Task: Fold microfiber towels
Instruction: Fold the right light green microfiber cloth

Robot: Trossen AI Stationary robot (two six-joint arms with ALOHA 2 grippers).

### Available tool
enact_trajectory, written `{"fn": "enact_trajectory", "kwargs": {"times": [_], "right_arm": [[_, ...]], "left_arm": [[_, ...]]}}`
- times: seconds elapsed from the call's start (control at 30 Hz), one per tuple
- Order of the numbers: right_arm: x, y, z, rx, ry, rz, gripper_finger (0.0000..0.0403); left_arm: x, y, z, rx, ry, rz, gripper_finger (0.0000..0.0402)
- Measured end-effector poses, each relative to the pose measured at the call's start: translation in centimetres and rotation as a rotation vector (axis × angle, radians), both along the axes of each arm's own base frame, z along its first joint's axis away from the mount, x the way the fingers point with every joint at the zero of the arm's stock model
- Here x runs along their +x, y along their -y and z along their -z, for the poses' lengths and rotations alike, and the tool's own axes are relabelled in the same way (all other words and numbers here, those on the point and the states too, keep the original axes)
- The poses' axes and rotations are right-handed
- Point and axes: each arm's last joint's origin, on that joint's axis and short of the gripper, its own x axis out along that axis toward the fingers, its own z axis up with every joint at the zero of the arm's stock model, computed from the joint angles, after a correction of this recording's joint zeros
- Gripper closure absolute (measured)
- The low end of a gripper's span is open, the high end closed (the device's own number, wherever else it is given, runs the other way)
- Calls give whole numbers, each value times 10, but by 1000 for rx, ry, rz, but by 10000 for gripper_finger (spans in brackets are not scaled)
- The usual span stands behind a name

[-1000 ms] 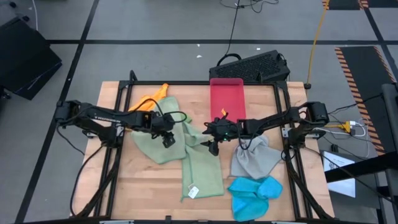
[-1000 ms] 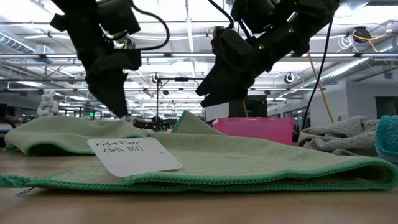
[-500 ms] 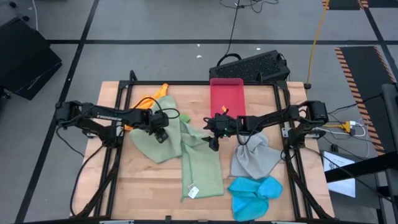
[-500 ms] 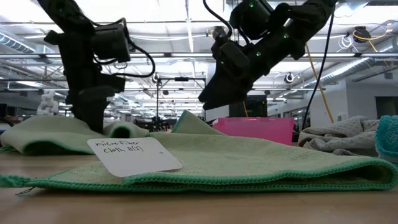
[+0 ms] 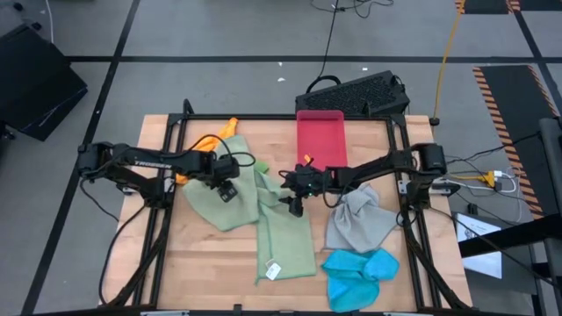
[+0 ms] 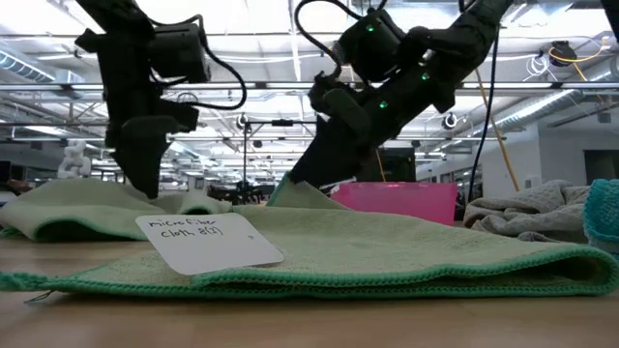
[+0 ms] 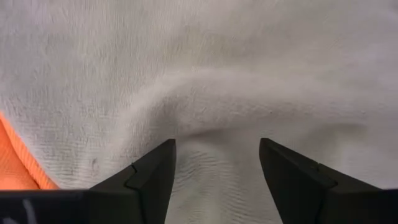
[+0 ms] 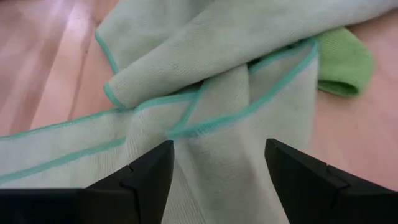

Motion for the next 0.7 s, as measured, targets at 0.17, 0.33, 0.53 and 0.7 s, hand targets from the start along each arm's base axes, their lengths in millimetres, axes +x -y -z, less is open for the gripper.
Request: {"fn": "enact_trajectory", "kwargs": {"times": [0.17,0.33,0.53,0.7], "right_arm": [[4,1,5,-19,-14,-12,178],[4,2,13,16,-35,-46,196],[5,1,15,25,-32,-45,232],[6,1,14,38,-21,-62,280]], "left_arm": [[5,-1,-8,7,31,-3,170],[7,-1,-10,9,45,-16,170],[7,-1,-10,-9,53,-43,170],[7,-1,-10,-18,61,-74,170]]}}
